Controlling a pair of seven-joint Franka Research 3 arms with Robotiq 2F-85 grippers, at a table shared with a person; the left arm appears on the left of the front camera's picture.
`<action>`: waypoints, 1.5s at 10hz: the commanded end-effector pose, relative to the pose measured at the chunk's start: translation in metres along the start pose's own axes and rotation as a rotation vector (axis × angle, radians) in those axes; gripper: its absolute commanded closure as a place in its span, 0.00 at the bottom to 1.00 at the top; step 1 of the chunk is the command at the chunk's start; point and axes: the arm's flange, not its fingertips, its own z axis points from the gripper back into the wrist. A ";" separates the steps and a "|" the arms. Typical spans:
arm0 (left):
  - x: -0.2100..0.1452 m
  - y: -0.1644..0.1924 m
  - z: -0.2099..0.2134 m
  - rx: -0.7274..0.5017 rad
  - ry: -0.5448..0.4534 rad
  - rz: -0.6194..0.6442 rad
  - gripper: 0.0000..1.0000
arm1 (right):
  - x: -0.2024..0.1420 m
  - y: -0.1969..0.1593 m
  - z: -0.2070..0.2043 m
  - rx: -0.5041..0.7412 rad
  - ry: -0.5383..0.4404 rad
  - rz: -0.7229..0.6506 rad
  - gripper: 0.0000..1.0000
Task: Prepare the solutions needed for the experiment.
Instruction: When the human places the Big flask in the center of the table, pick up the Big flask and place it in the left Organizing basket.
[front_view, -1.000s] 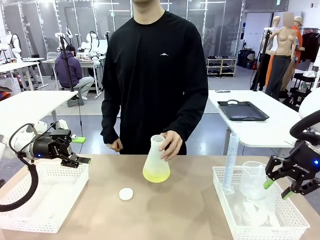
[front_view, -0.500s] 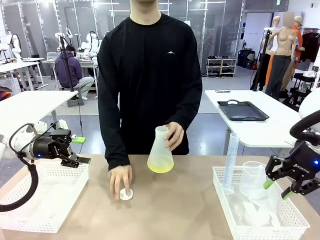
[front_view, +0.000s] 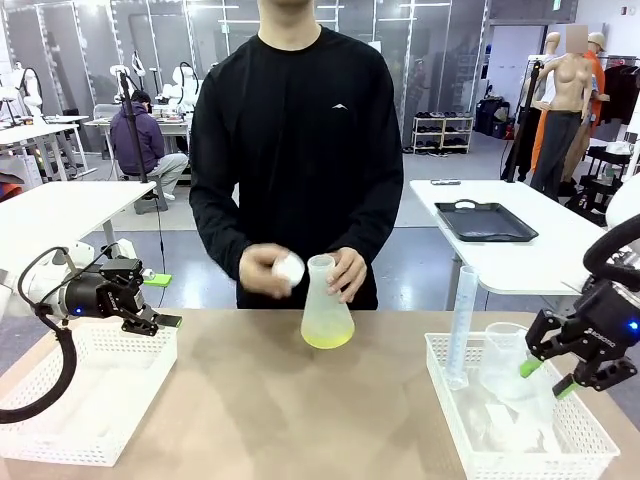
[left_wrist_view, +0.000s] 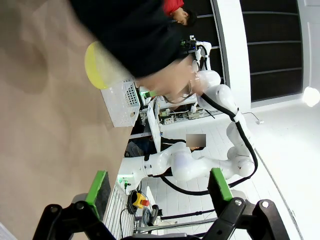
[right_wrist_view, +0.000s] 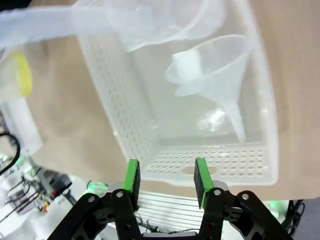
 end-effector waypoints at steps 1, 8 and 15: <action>0.001 -0.002 0.000 0.002 0.001 -0.001 0.00 | 0.004 0.013 0.004 0.196 0.042 0.063 0.44; 0.001 -0.002 0.000 0.002 0.001 -0.001 0.00 | 0.038 0.044 -0.008 0.689 0.121 0.071 0.44; 0.001 -0.002 0.000 0.002 0.001 -0.001 0.00 | 0.043 0.041 -0.004 0.919 0.201 0.074 0.44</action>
